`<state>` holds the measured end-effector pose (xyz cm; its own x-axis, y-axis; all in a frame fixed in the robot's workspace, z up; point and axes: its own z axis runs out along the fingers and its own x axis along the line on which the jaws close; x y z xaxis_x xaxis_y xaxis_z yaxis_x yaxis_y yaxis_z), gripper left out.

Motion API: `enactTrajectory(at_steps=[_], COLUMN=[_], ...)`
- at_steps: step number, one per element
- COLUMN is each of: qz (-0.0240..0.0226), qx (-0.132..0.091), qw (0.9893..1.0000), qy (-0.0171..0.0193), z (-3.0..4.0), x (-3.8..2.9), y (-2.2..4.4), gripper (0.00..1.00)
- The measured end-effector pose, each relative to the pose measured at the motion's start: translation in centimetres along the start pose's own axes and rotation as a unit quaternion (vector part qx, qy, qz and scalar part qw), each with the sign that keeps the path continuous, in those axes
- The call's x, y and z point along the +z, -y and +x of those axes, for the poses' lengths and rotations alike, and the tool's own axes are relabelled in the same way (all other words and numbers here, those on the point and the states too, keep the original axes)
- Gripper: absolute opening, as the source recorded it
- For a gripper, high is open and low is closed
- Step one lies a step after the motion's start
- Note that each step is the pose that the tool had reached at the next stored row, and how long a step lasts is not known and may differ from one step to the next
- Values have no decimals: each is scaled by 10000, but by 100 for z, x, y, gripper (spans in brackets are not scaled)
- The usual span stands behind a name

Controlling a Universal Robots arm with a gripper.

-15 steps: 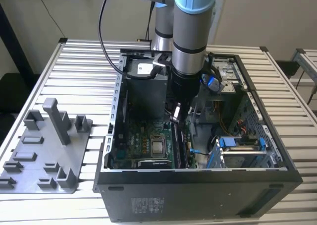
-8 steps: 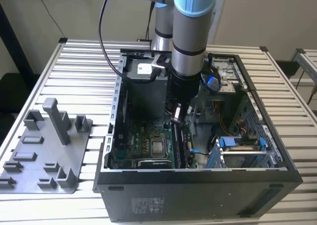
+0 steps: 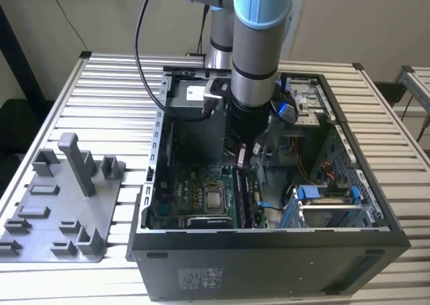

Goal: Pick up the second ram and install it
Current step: 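Press down the second ram until it locks into place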

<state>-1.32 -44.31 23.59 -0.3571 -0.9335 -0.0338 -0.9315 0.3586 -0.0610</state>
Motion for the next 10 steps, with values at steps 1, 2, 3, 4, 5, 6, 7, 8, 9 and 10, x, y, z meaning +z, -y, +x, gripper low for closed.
enactTrajectory(at_steps=[1,2,3,4,5,6,7,8,9,10], qz=[-3,-6,-9,-12,-15,-18,-21,-23,-26,-28], qx=[-70,-145,-233,-321,-419,-506,-583,-650,-711,-770], qw=[10000,9999,9997,9995,9991,9987,9983,9979,9975,9970], qy=[6,11,16,21,27,33,38,42,46,52], z=[0,0,1,1,1,2,2,4,6,9], x=[2,4,6,7,9,11,14,18,22,28], y=[-1,-2,-2,-3,-3,-4,-5,-9,-14,-19], gripper=[11,11,11,11,11,11,11,11,11,11])
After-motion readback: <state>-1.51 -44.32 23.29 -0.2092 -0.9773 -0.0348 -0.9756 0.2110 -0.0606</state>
